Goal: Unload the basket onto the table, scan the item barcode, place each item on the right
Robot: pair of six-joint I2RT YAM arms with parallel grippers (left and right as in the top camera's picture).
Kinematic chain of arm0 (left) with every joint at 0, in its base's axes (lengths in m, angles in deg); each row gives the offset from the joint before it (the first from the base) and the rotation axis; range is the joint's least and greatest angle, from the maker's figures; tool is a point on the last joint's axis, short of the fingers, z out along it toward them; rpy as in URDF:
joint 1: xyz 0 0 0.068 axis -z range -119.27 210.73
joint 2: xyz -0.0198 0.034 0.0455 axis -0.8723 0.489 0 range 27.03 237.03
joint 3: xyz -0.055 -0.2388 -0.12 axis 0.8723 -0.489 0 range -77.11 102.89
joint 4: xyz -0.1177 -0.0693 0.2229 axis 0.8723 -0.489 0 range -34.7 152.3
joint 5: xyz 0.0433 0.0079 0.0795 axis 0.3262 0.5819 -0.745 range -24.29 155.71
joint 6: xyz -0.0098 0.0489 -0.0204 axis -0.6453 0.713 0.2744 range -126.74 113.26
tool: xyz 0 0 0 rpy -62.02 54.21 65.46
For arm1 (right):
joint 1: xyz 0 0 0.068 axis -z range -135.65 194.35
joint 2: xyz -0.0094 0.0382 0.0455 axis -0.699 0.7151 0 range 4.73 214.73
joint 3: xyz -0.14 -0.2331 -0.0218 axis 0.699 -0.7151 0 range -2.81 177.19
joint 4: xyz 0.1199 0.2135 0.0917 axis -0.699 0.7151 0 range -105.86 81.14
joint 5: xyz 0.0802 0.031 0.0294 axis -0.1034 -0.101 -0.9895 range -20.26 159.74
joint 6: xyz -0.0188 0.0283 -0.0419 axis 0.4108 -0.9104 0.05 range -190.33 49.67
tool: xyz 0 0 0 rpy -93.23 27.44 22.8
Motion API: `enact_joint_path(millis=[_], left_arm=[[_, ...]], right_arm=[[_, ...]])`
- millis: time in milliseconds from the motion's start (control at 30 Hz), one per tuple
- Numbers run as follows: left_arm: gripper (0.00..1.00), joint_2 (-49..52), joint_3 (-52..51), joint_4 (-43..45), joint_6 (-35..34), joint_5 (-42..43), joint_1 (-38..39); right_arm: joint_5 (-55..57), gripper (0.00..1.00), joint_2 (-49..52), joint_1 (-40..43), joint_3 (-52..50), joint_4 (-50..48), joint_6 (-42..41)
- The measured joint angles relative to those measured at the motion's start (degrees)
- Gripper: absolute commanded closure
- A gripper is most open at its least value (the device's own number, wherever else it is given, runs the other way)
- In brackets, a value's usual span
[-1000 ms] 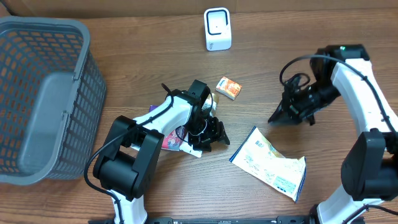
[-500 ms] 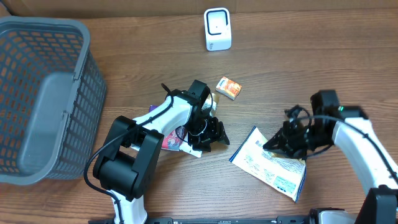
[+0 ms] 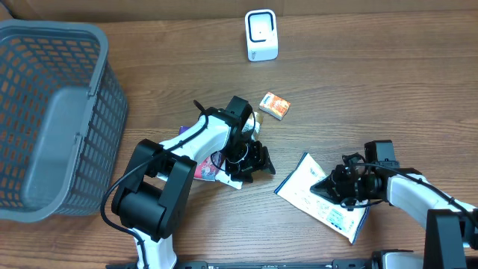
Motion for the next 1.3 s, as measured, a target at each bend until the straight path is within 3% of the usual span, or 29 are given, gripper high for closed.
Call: enact_joint_path(millis=[233, 500, 533, 600, 633, 833, 933, 1300], left_arm=[[0.36, 0.0, 0.0, -0.04, 0.0, 0.0, 0.0], [0.36, 0.0, 0.0, -0.02, 0.0, -0.02, 0.0], [0.36, 0.0, 0.0, -0.02, 0.0, -0.04, 0.0], [0.36, 0.0, 0.0, -0.02, 0.0, -0.07, 0.0], [0.36, 0.0, 0.0, -0.02, 0.0, -0.07, 0.0], [0.36, -0.02, 0.0, 0.07, 0.0, -0.13, 0.0], [0.36, -0.02, -0.02, 0.13, 0.0, -0.15, 0.0], [0.36, -0.04, -0.07, 0.04, 1.77, 0.0, 0.0]], right_arm=[[0.22, 0.96, 0.11, 0.02, -0.2, -4.72, 1.2], [1.29, 0.93, -5.55, 0.02, 6.27, 10.75, 7.45], [1.31, 0.79, -7.5, 0.0, 7.69, 12.81, 7.65], [1.4, 0.16, -11.91, 0.02, 11.19, 17.55, 8.17], [1.44, 0.0, -13.94, 0.0, 12.85, 19.96, 8.35], [5.53, 0.0, -25.9, 0.02, 20.09, 36.74, 6.86], [12.63, 0.0, -29.81, 0.02, 19.91, 46.1, 2.25], [30.01, 0.0, -39.63, 0.02, 15.8, 50.84, -15.21]])
